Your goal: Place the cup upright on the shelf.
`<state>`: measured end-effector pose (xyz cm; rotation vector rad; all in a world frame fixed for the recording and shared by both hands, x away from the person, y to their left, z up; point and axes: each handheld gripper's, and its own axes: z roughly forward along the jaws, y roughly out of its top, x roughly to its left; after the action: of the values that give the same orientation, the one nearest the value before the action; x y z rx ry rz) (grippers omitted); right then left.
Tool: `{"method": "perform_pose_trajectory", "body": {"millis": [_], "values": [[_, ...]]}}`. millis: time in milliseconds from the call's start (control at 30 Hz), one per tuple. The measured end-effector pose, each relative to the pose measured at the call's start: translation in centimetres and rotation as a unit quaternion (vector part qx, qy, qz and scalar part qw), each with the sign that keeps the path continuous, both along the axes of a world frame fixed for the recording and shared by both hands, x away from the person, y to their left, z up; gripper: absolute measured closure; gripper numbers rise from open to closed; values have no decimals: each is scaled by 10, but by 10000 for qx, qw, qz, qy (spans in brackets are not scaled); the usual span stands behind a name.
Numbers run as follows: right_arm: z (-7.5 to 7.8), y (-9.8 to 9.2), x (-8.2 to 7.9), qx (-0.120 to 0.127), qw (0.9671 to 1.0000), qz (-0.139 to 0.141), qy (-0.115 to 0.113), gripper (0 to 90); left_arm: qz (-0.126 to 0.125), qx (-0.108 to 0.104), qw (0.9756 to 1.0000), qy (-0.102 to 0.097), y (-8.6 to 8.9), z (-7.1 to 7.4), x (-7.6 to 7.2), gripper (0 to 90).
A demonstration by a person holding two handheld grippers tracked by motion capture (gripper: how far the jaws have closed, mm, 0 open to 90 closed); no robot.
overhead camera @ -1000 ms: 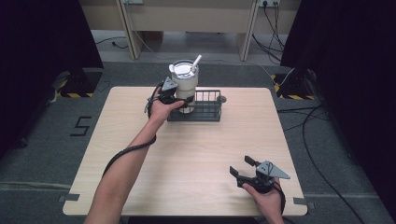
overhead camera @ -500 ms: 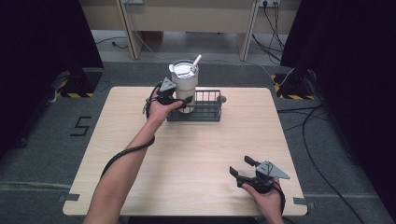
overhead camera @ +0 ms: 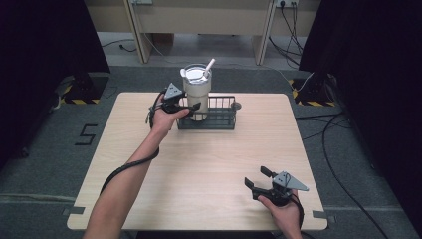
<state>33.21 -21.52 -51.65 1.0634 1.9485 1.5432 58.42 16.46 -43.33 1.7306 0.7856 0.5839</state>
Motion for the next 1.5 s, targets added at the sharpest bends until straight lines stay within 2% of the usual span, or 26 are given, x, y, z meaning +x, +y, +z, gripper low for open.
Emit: {"method": "perform_pose_trajectory", "body": {"millis": [567, 1033, 1500], "values": [[0, 1, 0, -9, 10000, -28, 28, 201, -4, 184, 9997, -165, 32, 7, -29, 142], [0, 1, 0, -9, 10000, -45, 25, 201, -17, 237, 9996, -152, 51, 6, -54, 143], [0, 1, 0, -18, 10000, -49, 22, 201, 21, 197, 9997, -143, 69, -4, -80, 143]]}}
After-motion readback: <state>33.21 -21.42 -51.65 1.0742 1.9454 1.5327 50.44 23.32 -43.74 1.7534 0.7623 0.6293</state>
